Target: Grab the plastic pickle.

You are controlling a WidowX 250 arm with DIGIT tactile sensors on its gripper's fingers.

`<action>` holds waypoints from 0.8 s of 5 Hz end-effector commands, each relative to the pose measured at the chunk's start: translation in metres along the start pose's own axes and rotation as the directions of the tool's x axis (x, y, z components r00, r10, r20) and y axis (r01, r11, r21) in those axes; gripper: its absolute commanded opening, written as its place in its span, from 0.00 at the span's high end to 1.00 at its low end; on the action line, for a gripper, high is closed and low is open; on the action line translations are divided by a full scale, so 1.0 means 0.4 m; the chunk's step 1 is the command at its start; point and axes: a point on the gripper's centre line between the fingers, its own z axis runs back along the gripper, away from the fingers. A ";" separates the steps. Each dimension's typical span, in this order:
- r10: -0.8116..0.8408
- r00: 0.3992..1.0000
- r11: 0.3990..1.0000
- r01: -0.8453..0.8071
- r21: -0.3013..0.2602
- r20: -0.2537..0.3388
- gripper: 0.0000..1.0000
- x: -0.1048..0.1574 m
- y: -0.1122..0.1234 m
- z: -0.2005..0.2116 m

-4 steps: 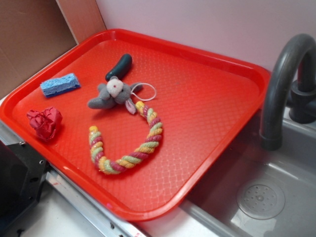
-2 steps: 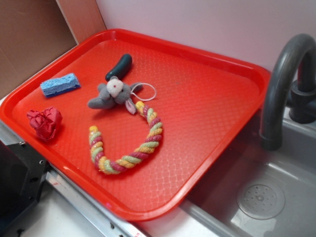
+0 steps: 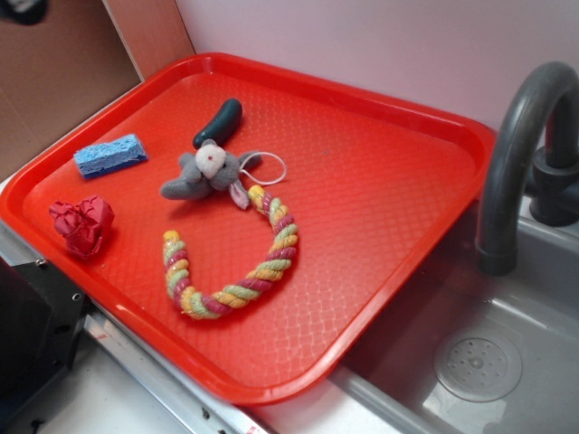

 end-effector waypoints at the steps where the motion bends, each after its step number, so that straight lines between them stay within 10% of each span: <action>1: 0.072 0.995 0.995 -0.068 -0.067 0.064 0.00 0.115 -0.011 -0.096; 4: 0.119 0.990 0.991 -0.123 0.057 0.072 0.00 0.254 -0.015 -0.327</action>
